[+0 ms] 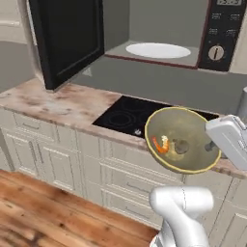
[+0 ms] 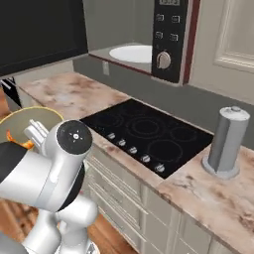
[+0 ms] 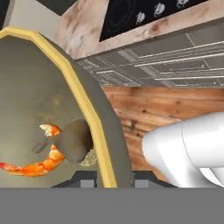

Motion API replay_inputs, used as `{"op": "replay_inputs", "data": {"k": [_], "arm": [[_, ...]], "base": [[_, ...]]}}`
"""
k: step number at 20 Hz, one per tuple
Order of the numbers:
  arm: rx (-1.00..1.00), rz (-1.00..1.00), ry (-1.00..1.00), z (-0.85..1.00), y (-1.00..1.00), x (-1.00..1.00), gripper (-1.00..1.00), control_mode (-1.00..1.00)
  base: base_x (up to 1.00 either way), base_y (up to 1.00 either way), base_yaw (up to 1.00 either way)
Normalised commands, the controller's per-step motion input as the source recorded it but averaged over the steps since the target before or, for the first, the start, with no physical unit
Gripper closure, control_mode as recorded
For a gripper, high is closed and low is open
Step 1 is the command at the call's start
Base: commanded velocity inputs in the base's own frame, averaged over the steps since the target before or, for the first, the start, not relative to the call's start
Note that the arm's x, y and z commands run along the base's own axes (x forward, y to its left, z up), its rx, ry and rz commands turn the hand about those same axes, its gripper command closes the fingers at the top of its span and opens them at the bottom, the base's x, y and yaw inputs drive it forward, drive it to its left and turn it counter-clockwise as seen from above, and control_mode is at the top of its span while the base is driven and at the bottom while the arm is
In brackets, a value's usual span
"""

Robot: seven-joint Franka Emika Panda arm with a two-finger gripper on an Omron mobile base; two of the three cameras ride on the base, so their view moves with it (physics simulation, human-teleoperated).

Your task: The microwave is finished heating the shrimp and garlic. Take the bowl containing the food and place it on the dining counter.

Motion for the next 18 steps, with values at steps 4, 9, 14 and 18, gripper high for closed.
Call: {"op": "replay_inputs", "data": {"k": [4,9,14,18], "arm": [[0.0,0.0,0.0,0.0,0.0,0.0,1.0,1.0],[0.0,0.0,0.0,0.0,0.0,0.0,1.0,1.0],[0.0,0.0,0.0,0.0,0.0,0.0,1.0,1.0],[0.0,0.0,0.0,0.0,0.0,0.0,1.0,1.0]], "base": [[-0.12,0.0,0.96],[-0.04,0.0,0.94],[0.0,0.0,0.92],[0.0,0.0,0.87]]}}
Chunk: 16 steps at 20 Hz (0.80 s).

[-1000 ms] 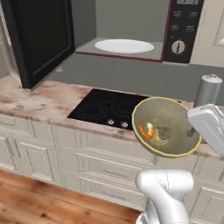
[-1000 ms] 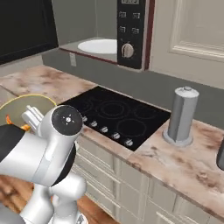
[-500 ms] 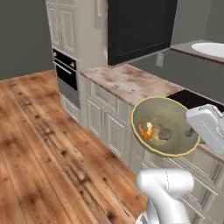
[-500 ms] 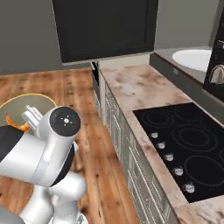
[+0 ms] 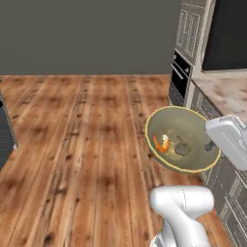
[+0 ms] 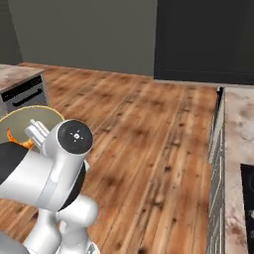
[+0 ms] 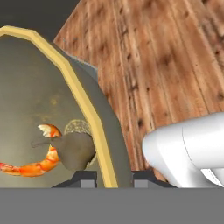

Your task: The microwave is finished heating the shrimp and garlic. Take the bowl containing the food and place it on the dining counter.

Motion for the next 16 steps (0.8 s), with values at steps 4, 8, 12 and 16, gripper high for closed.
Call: {"op": "replay_inputs", "data": {"k": [4,8,12,16], "arm": [[0.0,0.0,0.0,0.0,0.0,0.0,1.0,1.0],[0.0,0.0,0.0,0.0,0.0,0.0,1.0,1.0],[0.0,0.0,0.0,0.0,0.0,0.0,1.0,1.0],[0.0,0.0,0.0,0.0,0.0,0.0,1.0,1.0]], "base": [[0.03,0.0,0.82],[0.35,0.07,0.71],[0.82,0.1,0.54],[1.0,0.21,0.47]]}}
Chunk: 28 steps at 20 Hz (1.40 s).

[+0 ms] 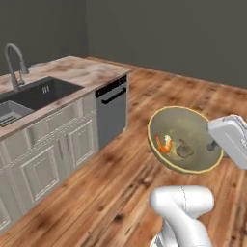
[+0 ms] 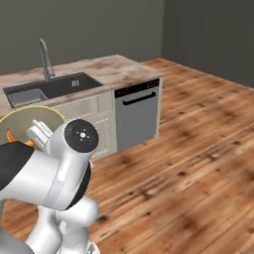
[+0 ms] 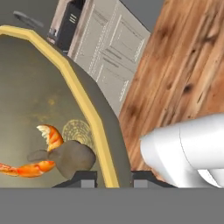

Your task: The microwave is finished heating the shrimp and garlic. Take the bowl containing the food and place it on the dining counter.

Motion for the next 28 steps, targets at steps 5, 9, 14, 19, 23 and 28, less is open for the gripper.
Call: {"op": "replay_inputs", "data": {"k": [5,9,14,19,23,28], "arm": [[0.0,0.0,0.0,0.0,0.0,0.0,1.0,1.0],[0.0,0.0,0.0,0.0,0.0,0.0,1.0,1.0],[0.0,0.0,0.0,0.0,0.0,0.0,1.0,1.0],[0.0,0.0,0.0,0.0,0.0,0.0,1.0,1.0],[0.0,0.0,0.0,0.0,0.0,0.0,1.0,1.0],[0.0,0.0,0.0,0.0,0.0,0.0,1.0,1.0]], "base": [[0.78,0.38,0.54],[0.52,0.57,0.59],[0.71,0.79,0.52],[0.78,0.99,0.44],[0.61,1.0,0.38],[0.28,1.0,0.25]]}}
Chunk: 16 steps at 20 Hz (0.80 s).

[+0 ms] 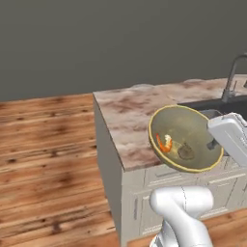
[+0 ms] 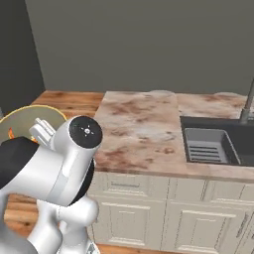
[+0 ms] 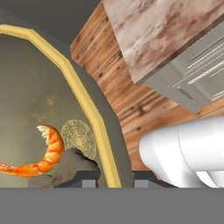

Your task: The microwave is finished heating the shrimp and garlic. Take the bowl containing the food and place it on the dining counter.

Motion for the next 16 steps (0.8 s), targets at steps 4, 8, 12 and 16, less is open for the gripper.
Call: {"op": "replay_inputs", "data": {"k": [4,8,12,16], "arm": [[0.0,0.0,0.0,0.0,0.0,0.0,1.0,1.0],[0.0,0.0,0.0,0.0,0.0,0.0,1.0,1.0],[0.0,0.0,0.0,0.0,0.0,0.0,1.0,1.0],[0.0,0.0,0.0,0.0,0.0,0.0,1.0,1.0]], "base": [[0.09,1.0,0.05],[0.47,1.0,-0.19],[0.85,1.0,-0.53],[1.0,0.95,-0.64]]}}
